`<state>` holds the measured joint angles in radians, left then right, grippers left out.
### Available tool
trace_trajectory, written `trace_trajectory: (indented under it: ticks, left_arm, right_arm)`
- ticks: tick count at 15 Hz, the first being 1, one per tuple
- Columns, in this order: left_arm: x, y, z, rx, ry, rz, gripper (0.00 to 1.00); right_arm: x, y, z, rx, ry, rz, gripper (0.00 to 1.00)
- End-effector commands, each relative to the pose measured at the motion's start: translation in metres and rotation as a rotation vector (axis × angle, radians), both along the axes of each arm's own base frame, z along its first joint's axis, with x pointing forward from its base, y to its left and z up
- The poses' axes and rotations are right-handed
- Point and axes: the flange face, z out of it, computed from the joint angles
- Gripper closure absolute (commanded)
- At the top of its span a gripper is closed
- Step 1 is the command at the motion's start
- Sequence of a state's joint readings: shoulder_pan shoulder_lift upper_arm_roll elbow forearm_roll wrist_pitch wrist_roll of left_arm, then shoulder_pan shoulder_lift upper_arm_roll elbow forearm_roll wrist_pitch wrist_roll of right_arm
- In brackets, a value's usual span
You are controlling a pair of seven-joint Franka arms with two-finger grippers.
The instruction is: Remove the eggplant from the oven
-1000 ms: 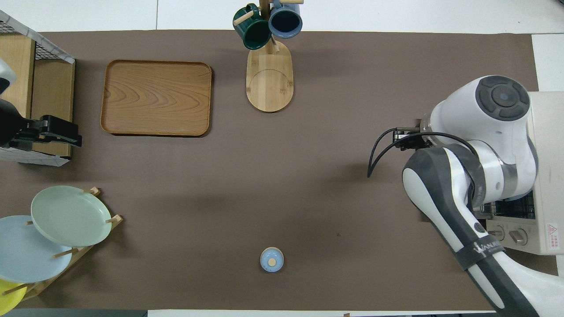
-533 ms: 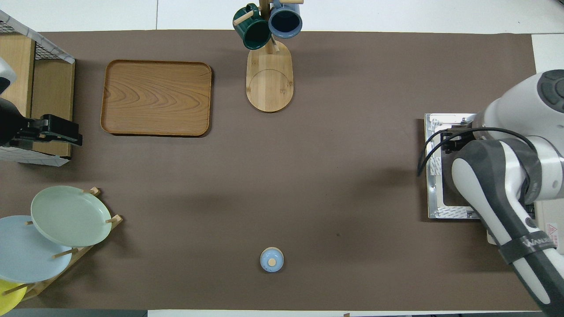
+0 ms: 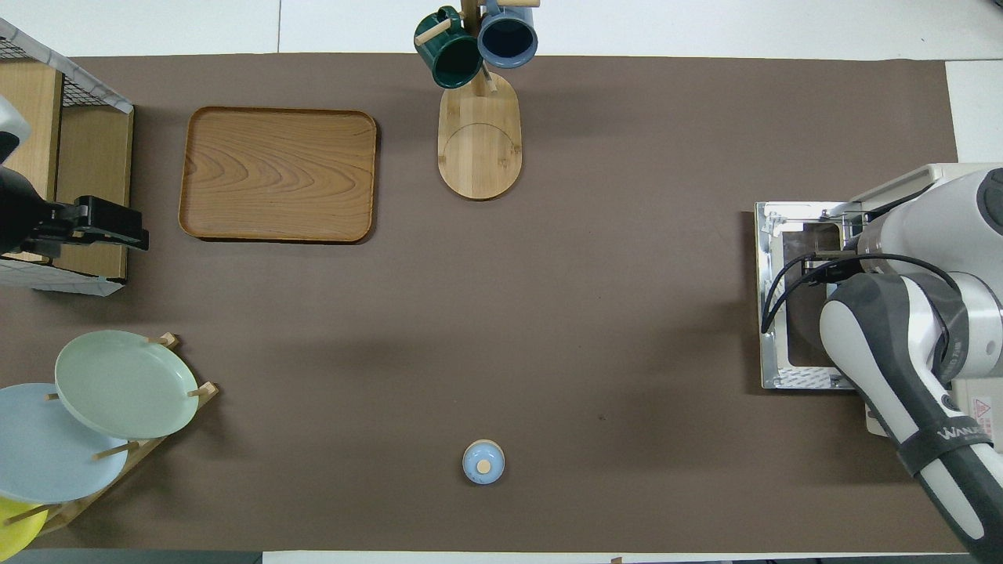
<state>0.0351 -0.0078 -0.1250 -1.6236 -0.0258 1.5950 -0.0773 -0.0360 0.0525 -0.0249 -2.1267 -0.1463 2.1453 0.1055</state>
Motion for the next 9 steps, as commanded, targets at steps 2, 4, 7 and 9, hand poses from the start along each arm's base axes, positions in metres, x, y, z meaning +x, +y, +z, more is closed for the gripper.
trace_trajectory:
  ticks: [2,4,7,9]
  left_arm:
    - [0.004,-0.001,-0.004,-0.010,-0.018,0.000,0.00]
    - [0.004,0.000,-0.005,-0.010,-0.015,0.002,0.00]
    - [0.003,0.000,-0.005,-0.022,-0.016,0.006,0.00]
    - [0.003,0.000,-0.006,-0.026,-0.014,0.006,0.00]
  right_arm:
    - [-0.013,0.000,-0.008,-0.003,-0.021,0.030,0.62]
    - [-0.014,-0.003,-0.009,-0.002,-0.019,0.059,0.63]
    - [-0.019,-0.012,-0.013,0.000,-0.007,0.085,0.85]
    - [-0.022,-0.012,-0.018,0.001,0.006,0.104,1.00]
